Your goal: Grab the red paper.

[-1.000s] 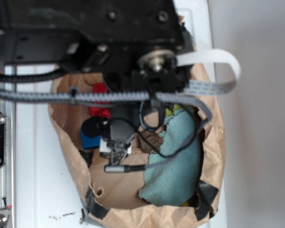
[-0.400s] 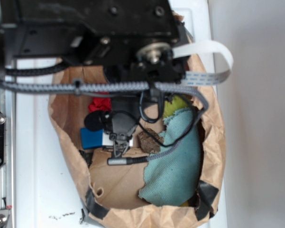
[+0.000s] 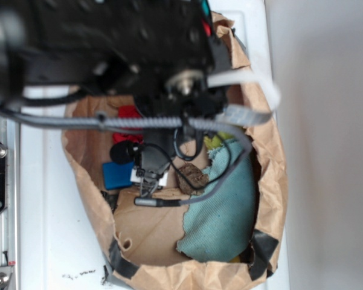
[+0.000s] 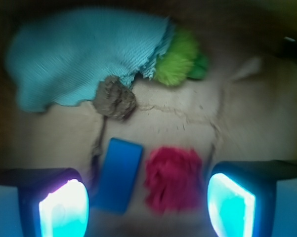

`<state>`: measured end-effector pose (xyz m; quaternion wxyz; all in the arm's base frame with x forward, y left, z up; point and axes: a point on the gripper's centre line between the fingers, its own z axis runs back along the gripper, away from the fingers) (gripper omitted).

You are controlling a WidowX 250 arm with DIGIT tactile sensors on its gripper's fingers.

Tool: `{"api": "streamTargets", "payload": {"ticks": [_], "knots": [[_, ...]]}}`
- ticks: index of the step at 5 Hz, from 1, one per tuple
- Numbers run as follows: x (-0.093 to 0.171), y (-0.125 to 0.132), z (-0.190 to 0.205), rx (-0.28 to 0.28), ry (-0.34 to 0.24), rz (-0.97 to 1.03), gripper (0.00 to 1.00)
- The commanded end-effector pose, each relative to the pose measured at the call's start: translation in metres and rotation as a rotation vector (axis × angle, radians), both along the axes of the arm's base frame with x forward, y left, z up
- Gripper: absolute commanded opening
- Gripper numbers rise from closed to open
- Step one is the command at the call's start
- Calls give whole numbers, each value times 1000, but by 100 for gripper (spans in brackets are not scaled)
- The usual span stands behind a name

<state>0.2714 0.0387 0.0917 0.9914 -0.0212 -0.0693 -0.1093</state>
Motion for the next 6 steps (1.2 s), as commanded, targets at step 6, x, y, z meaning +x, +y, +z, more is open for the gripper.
{"api": "streamTargets", "payload": {"ticks": [6], "knots": [[-19,13,-3,110,21,-182,100]]}}
